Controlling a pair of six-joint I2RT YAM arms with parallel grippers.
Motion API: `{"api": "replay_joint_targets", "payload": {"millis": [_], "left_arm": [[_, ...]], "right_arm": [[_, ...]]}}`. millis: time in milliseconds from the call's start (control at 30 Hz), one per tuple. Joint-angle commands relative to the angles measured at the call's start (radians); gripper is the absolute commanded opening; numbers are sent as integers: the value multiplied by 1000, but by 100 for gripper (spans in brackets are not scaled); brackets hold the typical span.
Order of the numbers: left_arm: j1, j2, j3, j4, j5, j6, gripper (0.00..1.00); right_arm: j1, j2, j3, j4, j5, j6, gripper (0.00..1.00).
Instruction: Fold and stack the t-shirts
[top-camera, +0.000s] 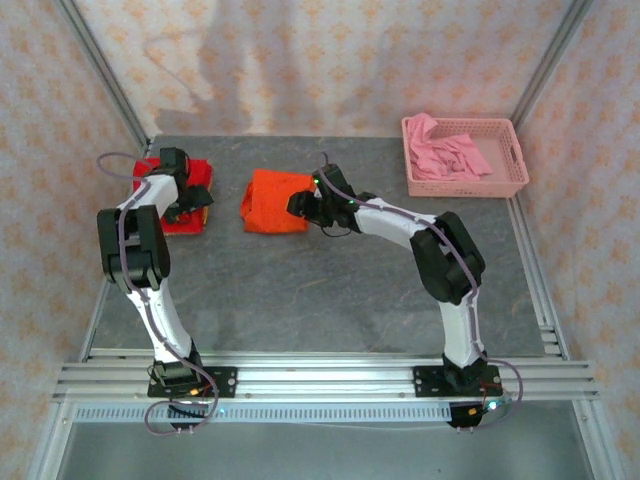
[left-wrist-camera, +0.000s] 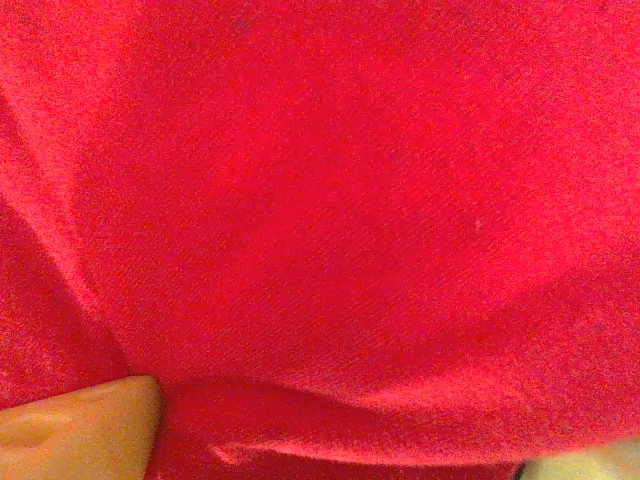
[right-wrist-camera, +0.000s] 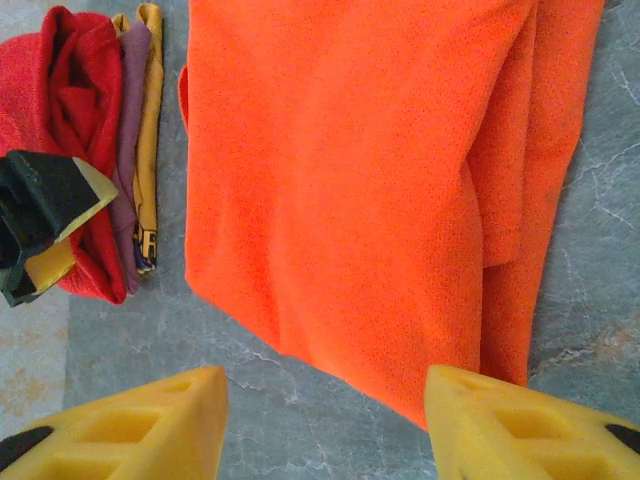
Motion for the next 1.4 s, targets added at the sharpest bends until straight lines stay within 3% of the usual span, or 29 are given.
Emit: {"api": "replay_joint_targets", "payload": {"millis": [0, 233, 433, 667, 867, 1000, 1200, 1367], "left_arm": [[-7, -33, -57, -116, 28, -56, 87], [-75, -178, 8, -156, -15, -45, 87], [-184, -121, 97, -232, 26, 50, 94], [-234, 20, 169, -214, 176, 75, 99], [-236, 60, 180, -156, 286, 54, 99], [-236, 71, 176, -115, 341, 35, 100], [-246, 104, 174, -82, 369, 31, 100], [-256, 143, 192, -87, 349, 52, 100]], "right_arm": [[-4, -58, -13, 27, -1, -24, 55], [-16, -57, -23, 26, 30, -26, 56], [-27, -14, 12, 18, 95, -30, 56], [-27, 136, 201, -133, 224, -83, 57], [-25, 293, 402, -249, 221, -103, 56], [-25, 381, 505, -328, 204, -101, 45], [-28, 405, 507, -354, 198, -92, 16], [-40, 403, 480, -348, 182, -91, 7]]}}
